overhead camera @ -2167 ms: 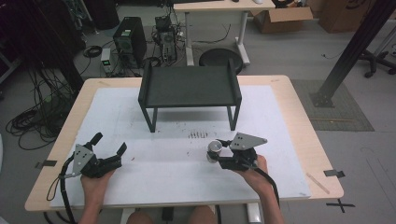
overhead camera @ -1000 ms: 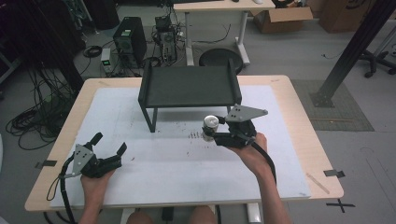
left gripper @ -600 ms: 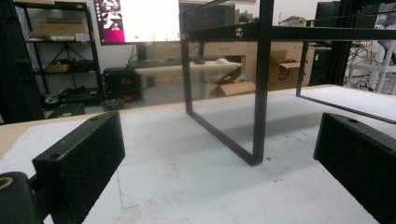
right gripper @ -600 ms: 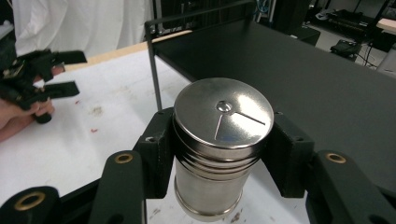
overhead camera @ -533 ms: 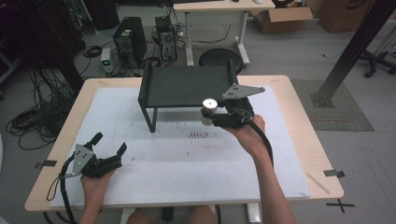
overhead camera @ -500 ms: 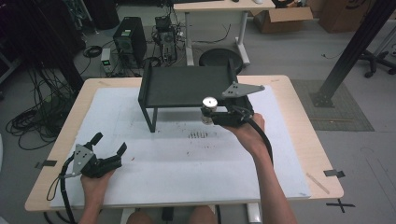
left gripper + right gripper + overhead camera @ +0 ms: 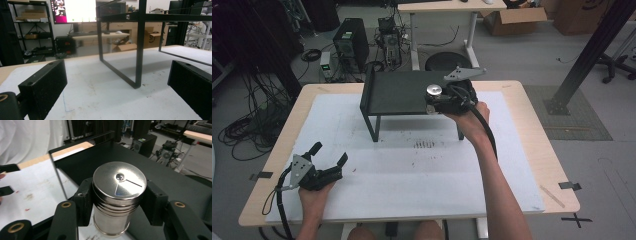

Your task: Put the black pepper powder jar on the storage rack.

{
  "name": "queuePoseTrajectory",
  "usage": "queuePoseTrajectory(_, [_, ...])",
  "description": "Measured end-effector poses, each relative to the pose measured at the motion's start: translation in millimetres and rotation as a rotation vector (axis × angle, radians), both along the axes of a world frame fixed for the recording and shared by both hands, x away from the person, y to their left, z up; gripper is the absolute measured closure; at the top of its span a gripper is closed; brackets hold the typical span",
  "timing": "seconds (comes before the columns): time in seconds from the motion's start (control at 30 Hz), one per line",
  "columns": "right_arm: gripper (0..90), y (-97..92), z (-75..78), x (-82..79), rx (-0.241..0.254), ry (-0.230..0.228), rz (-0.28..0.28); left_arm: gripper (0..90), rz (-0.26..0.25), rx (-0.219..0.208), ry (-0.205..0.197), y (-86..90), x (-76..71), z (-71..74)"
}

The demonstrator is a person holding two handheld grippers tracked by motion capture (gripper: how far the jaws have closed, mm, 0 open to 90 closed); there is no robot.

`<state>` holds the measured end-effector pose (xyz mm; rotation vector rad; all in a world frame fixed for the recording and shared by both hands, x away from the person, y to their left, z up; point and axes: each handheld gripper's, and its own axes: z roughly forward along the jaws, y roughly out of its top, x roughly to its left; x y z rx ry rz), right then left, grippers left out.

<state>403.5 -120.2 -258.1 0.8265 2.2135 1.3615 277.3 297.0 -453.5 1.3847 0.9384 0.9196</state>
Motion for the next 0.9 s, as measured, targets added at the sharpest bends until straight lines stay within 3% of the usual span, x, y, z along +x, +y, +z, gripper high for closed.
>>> queuePoseTrajectory(0.13, [49.2,2.8,-0.3,7.9,0.013,0.006,-0.014,2.8,-0.001,-0.001,0.0,-0.1,0.0,0.0])
queuePoseTrajectory(0.53, [49.2,14.2,-4.3,36.0,-0.031,0.031,-0.046,3.0,0.0,0.002,0.001,0.0,0.0,0.0])
queuePoseTrajectory(0.9, [49.2,20.2,-12.6,48.6,-0.047,0.044,-0.063,3.1,0.0,0.004,0.003,0.0,0.0,0.1])
